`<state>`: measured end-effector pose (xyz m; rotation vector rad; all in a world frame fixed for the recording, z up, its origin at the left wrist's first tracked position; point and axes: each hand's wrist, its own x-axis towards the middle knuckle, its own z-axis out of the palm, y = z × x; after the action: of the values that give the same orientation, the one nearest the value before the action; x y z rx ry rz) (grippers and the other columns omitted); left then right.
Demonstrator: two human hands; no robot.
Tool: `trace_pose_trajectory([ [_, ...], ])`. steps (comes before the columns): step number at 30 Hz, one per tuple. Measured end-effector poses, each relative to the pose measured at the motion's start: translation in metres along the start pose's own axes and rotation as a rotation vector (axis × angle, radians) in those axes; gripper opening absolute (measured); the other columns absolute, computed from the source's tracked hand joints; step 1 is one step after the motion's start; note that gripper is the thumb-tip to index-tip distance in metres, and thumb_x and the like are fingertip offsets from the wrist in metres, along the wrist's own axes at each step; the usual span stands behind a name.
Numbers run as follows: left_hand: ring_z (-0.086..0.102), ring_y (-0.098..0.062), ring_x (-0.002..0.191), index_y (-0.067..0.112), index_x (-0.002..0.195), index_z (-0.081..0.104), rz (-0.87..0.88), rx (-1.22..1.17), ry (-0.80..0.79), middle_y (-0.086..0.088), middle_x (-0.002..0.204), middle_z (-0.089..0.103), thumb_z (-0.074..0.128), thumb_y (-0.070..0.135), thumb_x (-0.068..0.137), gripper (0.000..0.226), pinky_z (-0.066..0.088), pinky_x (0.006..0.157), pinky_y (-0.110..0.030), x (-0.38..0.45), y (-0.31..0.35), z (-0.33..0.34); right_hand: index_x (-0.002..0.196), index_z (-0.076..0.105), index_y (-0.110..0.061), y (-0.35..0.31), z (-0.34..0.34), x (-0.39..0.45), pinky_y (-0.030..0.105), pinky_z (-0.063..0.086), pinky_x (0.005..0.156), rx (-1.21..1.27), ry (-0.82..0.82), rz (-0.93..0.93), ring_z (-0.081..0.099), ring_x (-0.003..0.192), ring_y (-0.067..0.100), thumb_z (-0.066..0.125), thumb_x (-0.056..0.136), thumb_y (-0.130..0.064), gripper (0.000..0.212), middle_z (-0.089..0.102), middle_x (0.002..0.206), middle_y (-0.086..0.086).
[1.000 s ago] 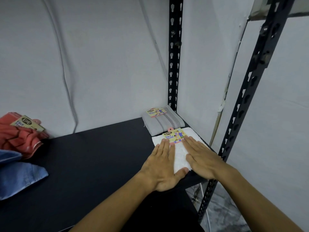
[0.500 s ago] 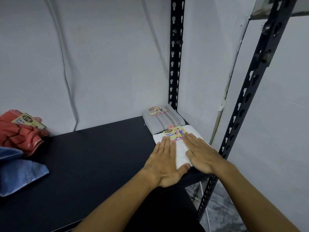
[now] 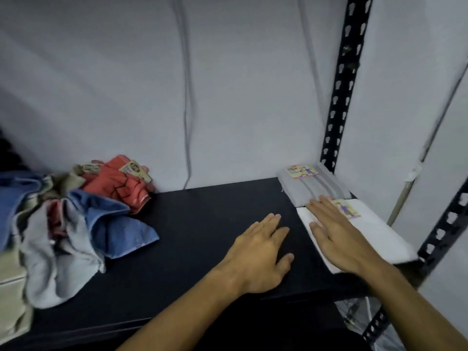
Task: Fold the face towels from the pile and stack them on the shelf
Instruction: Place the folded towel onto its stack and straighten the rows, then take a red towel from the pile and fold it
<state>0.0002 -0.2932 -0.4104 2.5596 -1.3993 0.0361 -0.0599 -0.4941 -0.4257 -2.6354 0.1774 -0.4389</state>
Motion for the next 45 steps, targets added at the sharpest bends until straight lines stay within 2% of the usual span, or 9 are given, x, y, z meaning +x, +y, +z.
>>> trace_pose_trajectory([
  [4, 0.054, -0.018, 0.126, 0.016, 0.124, 0.066, -0.088, 0.144, 0.2, -0.002, 0.135, 0.059, 0.049, 0.041, 0.097, 0.04, 0.039, 0.107, -0.029, -0.065, -0.068, -0.033, 0.141, 0.047, -0.021, -0.068, 0.048, 0.027, 0.014, 0.014, 0.108, 0.114, 0.03, -0.121, 0.019, 0.133, -0.008, 0.052, 0.097, -0.017, 0.044, 0.039, 0.147, -0.009],
  [7, 0.065, -0.02, 0.096, 0.015, 0.092, 0.074, -0.133, 0.283, 0.349, 0.0, 0.099, 0.071, 0.054, 0.033, 0.089, 0.027, 0.051, 0.087, -0.03, -0.112, -0.12, -0.056, 0.14, 0.047, -0.027, -0.122, 0.089, 0.042, 0.022, 0.025, 0.108, 0.199, -0.071, -0.176, 0.029, 0.136, 0.0, 0.049, 0.099, -0.023, 0.041, 0.04, 0.146, -0.009],
  [15, 0.061, -0.032, 0.096, 0.01, 0.093, 0.069, -0.466, 0.607, 0.381, -0.009, 0.1, 0.067, 0.055, 0.028, 0.083, 0.025, 0.047, 0.085, -0.041, -0.206, -0.216, -0.112, 0.137, 0.051, -0.022, -0.262, 0.16, 0.084, 0.029, 0.041, 0.101, 0.288, -0.243, -0.374, 0.047, 0.125, 0.011, 0.049, 0.098, -0.024, 0.039, 0.05, 0.136, -0.009],
  [21, 0.06, -0.036, 0.1, 0.012, 0.124, 0.057, -0.702, 0.527, 0.436, -0.017, 0.119, 0.059, 0.046, 0.046, 0.091, 0.049, 0.051, 0.077, -0.042, -0.232, -0.263, -0.142, 0.154, 0.017, -0.033, -0.32, 0.188, 0.111, 0.038, 0.03, 0.113, 0.199, -0.372, -0.49, 0.004, 0.147, 0.007, 0.036, 0.102, -0.043, 0.056, 0.001, 0.161, -0.015],
  [30, 0.028, -0.032, 0.144, 0.027, 0.149, 0.035, -0.753, 0.375, 0.345, -0.009, 0.156, 0.032, 0.023, 0.07, 0.089, 0.074, 0.027, 0.112, -0.054, -0.205, -0.303, -0.143, 0.148, 0.03, -0.04, -0.325, 0.212, 0.126, 0.025, 0.034, 0.108, 0.303, -0.474, -0.465, 0.035, 0.136, 0.006, 0.037, 0.099, -0.052, 0.051, 0.035, 0.151, -0.018],
  [32, 0.007, -0.029, 0.151, 0.039, 0.151, 0.025, -0.778, 0.352, 0.242, -0.002, 0.164, 0.014, 0.027, 0.074, 0.089, 0.071, 0.014, 0.117, -0.06, -0.193, -0.308, -0.137, 0.14, 0.044, -0.04, -0.321, 0.209, 0.14, 0.018, 0.043, 0.095, 0.581, -0.421, -0.346, 0.051, 0.121, 0.005, 0.043, 0.1, -0.044, 0.04, 0.052, 0.134, -0.018],
  [35, -0.004, -0.03, 0.151, 0.044, 0.145, 0.037, -0.797, 0.383, 0.144, 0.003, 0.165, 0.004, 0.037, 0.067, 0.092, 0.058, 0.008, 0.115, -0.067, -0.185, -0.311, -0.131, 0.114, 0.062, -0.034, -0.319, 0.211, 0.176, 0.036, 0.056, 0.083, 0.799, -0.118, -0.124, 0.066, 0.095, 0.016, 0.05, 0.098, -0.024, 0.022, 0.068, 0.106, -0.005],
  [39, -0.006, -0.033, 0.15, 0.04, 0.144, 0.043, -0.795, 0.425, 0.089, 0.003, 0.165, 0.002, 0.037, 0.057, 0.097, 0.05, 0.007, 0.112, -0.07, -0.185, -0.309, -0.125, 0.114, 0.064, -0.019, -0.321, 0.208, 0.225, 0.04, 0.052, 0.089, 0.428, 0.051, 0.005, 0.061, 0.103, 0.025, 0.05, 0.091, -0.015, 0.027, 0.06, 0.119, 0.007],
  [45, -0.011, -0.033, 0.15, 0.039, 0.145, 0.042, -0.792, 0.419, 0.074, 0.002, 0.165, -0.002, 0.038, 0.056, 0.098, 0.05, 0.0, 0.112, -0.071, -0.187, -0.308, -0.123, 0.142, 0.04, -0.015, -0.339, 0.201, 0.256, 0.036, 0.043, 0.093, 0.107, 0.037, -0.245, 0.047, 0.122, 0.024, 0.046, 0.097, -0.014, 0.045, 0.039, 0.14, 0.003],
])
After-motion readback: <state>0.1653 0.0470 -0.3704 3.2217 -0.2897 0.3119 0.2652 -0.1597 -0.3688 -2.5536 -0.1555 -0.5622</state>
